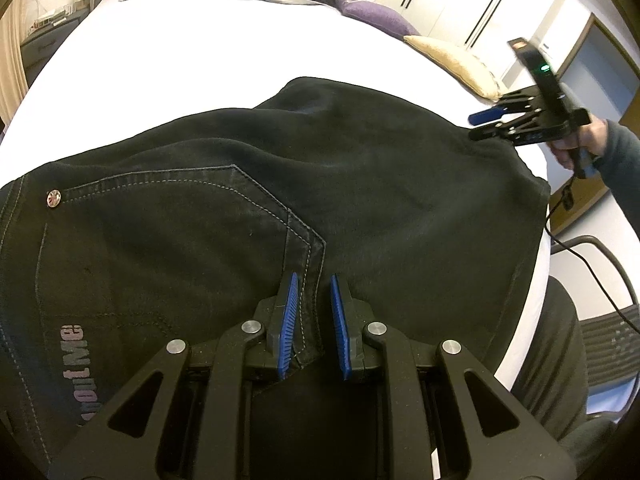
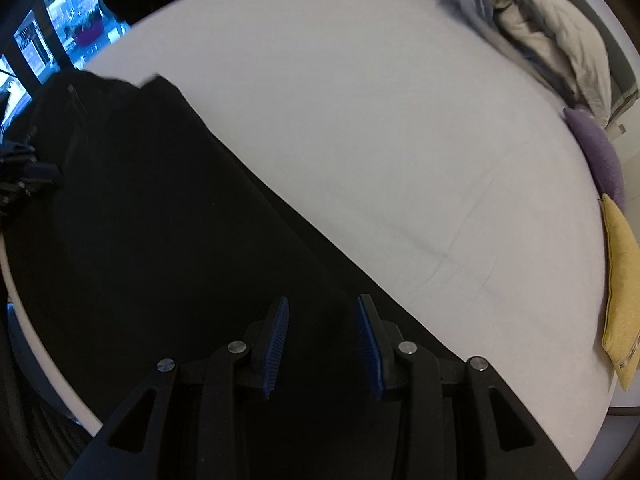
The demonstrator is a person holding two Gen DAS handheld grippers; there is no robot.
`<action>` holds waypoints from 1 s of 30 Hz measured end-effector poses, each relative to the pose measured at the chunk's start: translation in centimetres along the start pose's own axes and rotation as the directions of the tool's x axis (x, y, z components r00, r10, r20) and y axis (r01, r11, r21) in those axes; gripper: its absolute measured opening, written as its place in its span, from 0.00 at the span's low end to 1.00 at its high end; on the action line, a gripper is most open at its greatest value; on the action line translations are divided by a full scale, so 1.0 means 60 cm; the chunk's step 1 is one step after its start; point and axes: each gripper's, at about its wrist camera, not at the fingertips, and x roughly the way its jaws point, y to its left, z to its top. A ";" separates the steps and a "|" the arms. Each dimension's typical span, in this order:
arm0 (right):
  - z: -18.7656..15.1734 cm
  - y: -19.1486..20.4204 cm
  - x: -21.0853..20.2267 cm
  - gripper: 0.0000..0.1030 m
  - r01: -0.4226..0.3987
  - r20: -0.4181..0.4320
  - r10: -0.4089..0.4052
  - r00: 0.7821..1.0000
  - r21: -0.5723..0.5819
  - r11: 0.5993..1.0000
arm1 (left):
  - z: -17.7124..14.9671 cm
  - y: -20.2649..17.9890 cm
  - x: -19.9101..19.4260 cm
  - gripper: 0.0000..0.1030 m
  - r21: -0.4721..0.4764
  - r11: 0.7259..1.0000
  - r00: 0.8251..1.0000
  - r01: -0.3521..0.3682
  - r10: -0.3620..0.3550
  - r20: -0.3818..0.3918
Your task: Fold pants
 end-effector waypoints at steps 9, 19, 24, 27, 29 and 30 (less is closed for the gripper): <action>0.020 0.015 0.048 0.02 0.067 -0.068 -0.072 0.995 -0.067 0.996 | 0.000 0.010 -0.001 0.16 -0.009 1.000 1.000 0.011 -0.011 0.002; -0.005 -0.042 0.061 0.00 0.164 0.028 -0.174 0.984 0.217 0.962 | 0.018 -0.008 0.000 0.16 -0.020 0.999 1.000 -0.029 0.029 -0.009; -0.047 -0.095 0.007 0.00 0.203 0.123 -0.296 0.947 0.484 0.851 | 0.017 -0.017 0.000 0.16 -0.015 0.999 0.999 -0.045 0.045 -0.011; -0.070 -0.085 -0.054 0.03 0.050 0.248 -0.183 0.951 0.461 0.886 | 0.021 -0.029 -0.004 0.17 -0.011 0.998 0.998 -0.064 0.064 -0.022; -0.076 -0.039 -0.062 0.19 0.145 0.191 -0.209 0.959 0.300 0.943 | 0.024 -0.036 -0.005 0.17 -0.010 0.998 0.998 -0.064 0.064 -0.022; -0.087 -0.028 -0.060 0.28 0.133 0.170 -0.182 0.968 0.264 0.955 | 0.026 -0.040 -0.004 0.17 -0.014 0.998 0.998 -0.057 0.057 -0.022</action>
